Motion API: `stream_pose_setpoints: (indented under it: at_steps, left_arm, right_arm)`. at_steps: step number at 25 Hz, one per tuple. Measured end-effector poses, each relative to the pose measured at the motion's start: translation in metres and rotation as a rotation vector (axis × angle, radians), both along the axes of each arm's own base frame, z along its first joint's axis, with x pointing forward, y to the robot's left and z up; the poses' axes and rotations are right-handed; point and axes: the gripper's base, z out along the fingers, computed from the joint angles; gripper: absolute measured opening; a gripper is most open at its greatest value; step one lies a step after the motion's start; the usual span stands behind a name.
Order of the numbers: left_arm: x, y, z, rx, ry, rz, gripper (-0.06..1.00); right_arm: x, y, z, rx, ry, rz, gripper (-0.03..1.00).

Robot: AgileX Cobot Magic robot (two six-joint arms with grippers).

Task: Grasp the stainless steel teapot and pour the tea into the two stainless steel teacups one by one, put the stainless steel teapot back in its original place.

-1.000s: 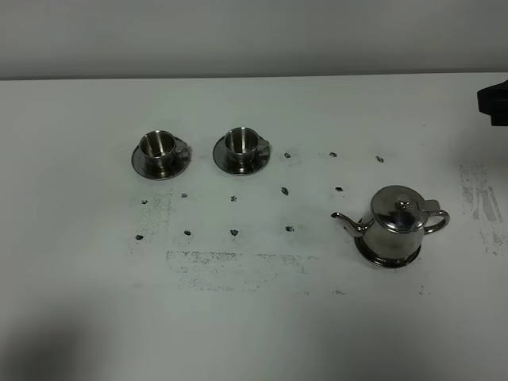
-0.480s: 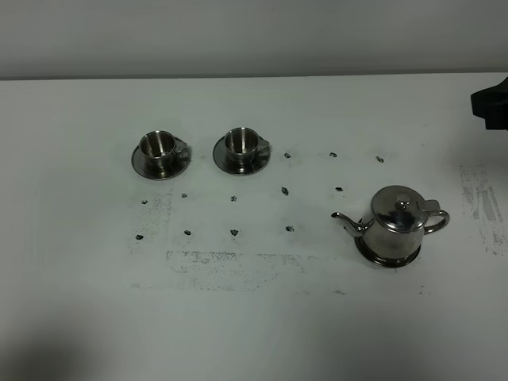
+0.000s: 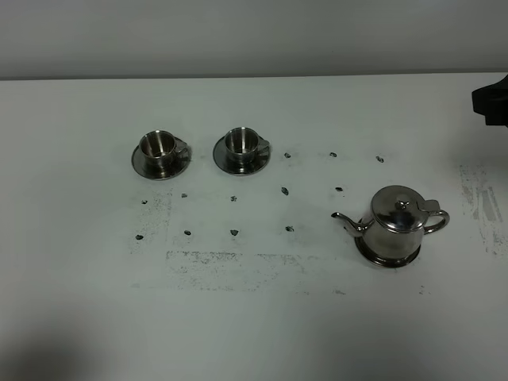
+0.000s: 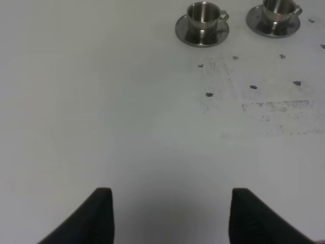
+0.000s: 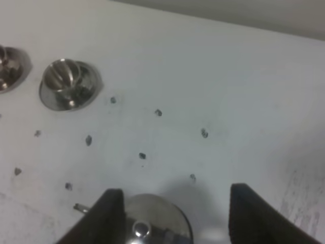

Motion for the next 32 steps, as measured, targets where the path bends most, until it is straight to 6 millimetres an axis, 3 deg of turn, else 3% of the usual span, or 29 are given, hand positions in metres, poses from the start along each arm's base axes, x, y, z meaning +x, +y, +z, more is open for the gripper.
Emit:
stream_pose_setpoints:
  at_steps: [6, 16, 22, 32]
  left_arm:
    - [0.000, 0.000, 0.000, 0.001, 0.000, 0.000, 0.49]
    - [0.000, 0.000, 0.000, 0.002, 0.000, -0.001, 0.49]
    - [0.000, 0.000, 0.000, 0.002, 0.000, 0.000, 0.49]
    - [0.000, 0.000, 0.000, 0.002, 0.000, 0.000, 0.49]
  right_arm:
    - [0.008, 0.000, -0.011, 0.019, 0.053, -0.023, 0.47]
    - [0.073, -0.008, -0.100, -0.006, 0.243, -0.122, 0.47]
    - [0.092, -0.008, -0.139, -0.037, 0.297, -0.153, 0.47]
    - [0.091, -0.004, -0.155, -0.106, 0.362, -0.134, 0.47]
